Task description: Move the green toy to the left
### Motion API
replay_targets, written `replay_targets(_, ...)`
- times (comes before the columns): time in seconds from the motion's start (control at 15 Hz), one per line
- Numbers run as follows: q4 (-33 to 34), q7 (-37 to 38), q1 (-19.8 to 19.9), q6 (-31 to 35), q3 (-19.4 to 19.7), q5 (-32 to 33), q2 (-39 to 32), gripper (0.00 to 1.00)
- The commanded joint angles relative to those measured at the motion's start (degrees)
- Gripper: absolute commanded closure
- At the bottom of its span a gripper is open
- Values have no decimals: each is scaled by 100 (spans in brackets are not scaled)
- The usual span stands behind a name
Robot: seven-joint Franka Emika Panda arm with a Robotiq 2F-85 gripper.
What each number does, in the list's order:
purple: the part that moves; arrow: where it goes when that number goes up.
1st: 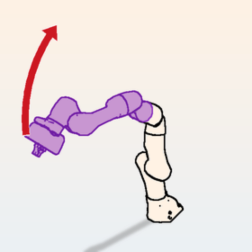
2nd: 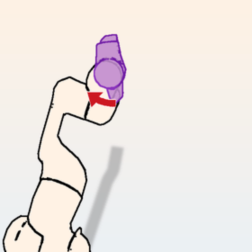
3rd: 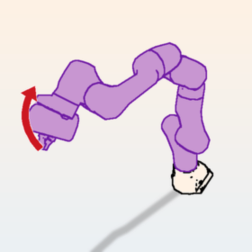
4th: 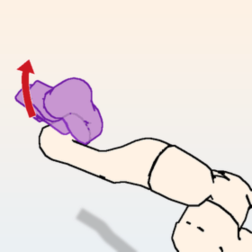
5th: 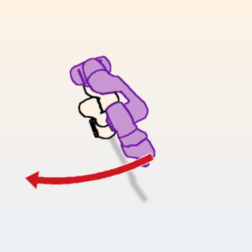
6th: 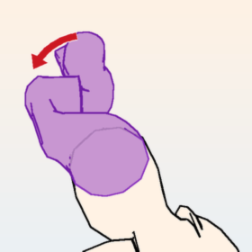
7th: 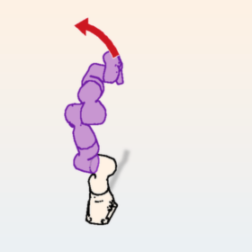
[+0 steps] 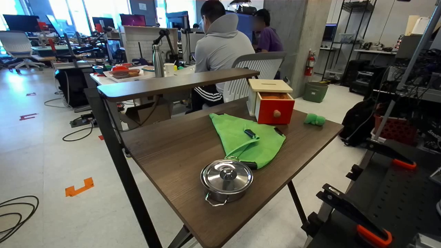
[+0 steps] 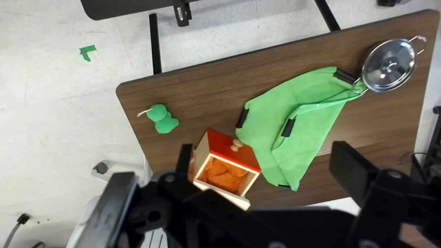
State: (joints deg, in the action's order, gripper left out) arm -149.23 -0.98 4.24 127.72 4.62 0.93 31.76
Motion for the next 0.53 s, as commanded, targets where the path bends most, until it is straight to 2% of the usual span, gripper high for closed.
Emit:
replay_targets(0.0,501,-294,183,486,415,-91,-1162,0)
replay_targets(0.2,764,-212,277,824,560,-160,-2012,0)
replay_targets(0.47,1022,-17,348,1334,531,-121,-3077,0)
